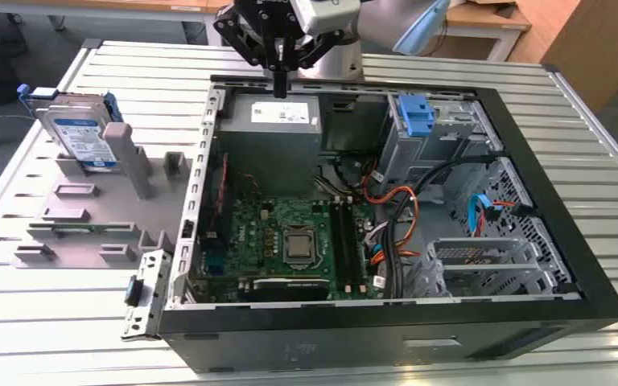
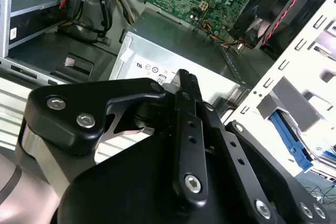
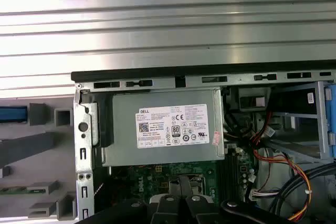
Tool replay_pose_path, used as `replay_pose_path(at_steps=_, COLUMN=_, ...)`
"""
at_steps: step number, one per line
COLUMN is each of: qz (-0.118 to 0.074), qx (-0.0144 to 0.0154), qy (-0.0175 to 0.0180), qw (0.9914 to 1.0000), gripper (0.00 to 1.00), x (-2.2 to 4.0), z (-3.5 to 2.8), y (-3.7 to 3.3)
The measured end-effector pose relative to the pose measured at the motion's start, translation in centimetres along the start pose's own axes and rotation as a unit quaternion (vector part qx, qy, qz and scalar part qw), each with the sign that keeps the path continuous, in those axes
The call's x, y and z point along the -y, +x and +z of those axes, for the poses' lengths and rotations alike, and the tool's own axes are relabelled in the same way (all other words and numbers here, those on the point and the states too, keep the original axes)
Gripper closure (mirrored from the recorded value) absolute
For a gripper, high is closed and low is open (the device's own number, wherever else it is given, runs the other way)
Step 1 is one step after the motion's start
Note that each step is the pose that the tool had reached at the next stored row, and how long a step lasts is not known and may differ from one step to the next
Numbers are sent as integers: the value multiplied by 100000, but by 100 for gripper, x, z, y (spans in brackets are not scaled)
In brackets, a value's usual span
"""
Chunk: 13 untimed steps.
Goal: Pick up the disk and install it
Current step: 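Reach for the disk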
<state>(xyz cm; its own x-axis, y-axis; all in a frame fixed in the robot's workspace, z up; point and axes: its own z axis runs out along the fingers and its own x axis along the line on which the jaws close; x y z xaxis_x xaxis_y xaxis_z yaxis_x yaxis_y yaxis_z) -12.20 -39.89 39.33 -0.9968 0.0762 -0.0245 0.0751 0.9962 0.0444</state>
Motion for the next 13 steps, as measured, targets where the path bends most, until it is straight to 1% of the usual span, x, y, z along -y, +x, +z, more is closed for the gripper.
replay_pose_path(at_steps=9, qz=-1, qx=1, qy=0, qw=100000, gripper=89, x=0, z=0, y=1)
replay_pose_path(at_steps=13, qz=0, qx=3, qy=-4, qw=100000, gripper=89, x=2, z=0, y=27)
